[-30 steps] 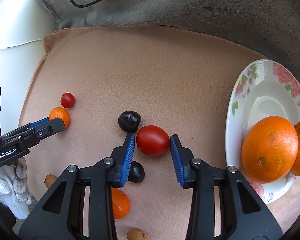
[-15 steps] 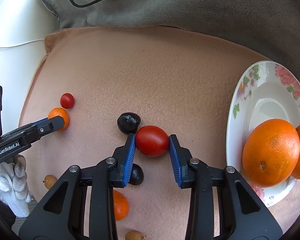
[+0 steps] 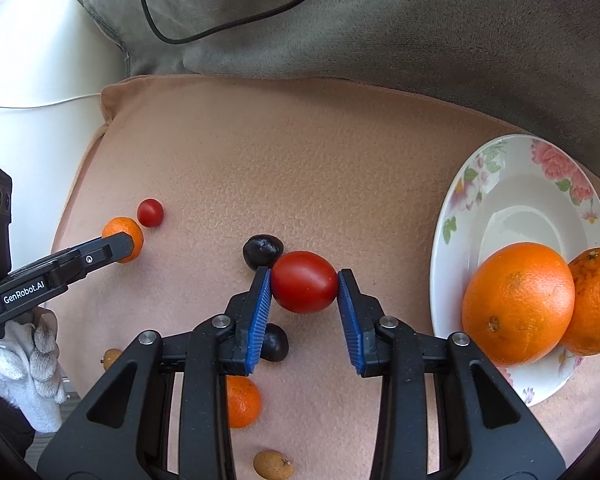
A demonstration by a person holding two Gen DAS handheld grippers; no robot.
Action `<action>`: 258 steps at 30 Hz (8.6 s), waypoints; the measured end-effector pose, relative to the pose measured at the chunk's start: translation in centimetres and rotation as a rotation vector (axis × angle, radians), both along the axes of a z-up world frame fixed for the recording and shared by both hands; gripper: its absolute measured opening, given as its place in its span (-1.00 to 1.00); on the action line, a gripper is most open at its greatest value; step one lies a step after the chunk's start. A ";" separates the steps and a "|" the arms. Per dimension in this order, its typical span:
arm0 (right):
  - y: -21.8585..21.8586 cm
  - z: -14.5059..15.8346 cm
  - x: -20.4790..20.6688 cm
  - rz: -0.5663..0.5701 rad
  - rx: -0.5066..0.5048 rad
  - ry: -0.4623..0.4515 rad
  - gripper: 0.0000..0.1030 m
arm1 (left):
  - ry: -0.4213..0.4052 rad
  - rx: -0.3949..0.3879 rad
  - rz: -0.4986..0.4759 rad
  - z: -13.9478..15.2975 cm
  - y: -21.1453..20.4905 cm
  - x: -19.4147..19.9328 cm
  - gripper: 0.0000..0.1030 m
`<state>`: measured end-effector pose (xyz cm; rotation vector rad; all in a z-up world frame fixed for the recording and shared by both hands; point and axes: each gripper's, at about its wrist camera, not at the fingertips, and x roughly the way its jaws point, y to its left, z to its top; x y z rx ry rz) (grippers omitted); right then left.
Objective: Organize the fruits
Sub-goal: 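Carry the tomato and mandarin in both grippers over the white floral bowl, then open the right gripper to drop the tomato while the left gripper releases the mandarin, then withdraw both tools from the bowl toward the loose fruits, then close the left gripper on a brown round fruit while the right gripper closes on a small mandarin, then carry the brown fruit and mandarin in both grippers over the bowl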
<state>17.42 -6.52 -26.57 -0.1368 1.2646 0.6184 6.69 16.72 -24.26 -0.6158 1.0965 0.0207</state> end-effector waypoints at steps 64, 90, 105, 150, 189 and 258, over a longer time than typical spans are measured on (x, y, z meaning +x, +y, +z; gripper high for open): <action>-18.2 4.7 7.7 -0.240 0.048 -0.117 -0.32 | -0.118 0.184 -0.382 6.0 -21.0 11.7 -0.37; -17.3 4.8 8.7 -0.218 0.023 -0.116 -0.31 | -0.110 0.196 -0.402 5.7 -21.8 13.0 -0.36; -18.5 6.3 8.7 -0.286 -0.005 -0.169 0.43 | -0.144 0.217 -0.401 6.8 -21.4 12.8 0.22; -14.9 8.5 -0.6 -0.256 -0.001 -0.203 0.48 | -0.111 0.247 -0.248 7.4 -12.3 2.6 0.30; -1.6 2.7 -7.6 0.118 0.062 -0.007 0.35 | 0.083 0.121 -0.051 0.0 -3.2 -11.3 0.04; -5.9 3.7 -5.9 0.014 0.105 -0.015 -0.21 | 0.007 0.130 -0.140 2.1 -6.4 -5.5 -0.53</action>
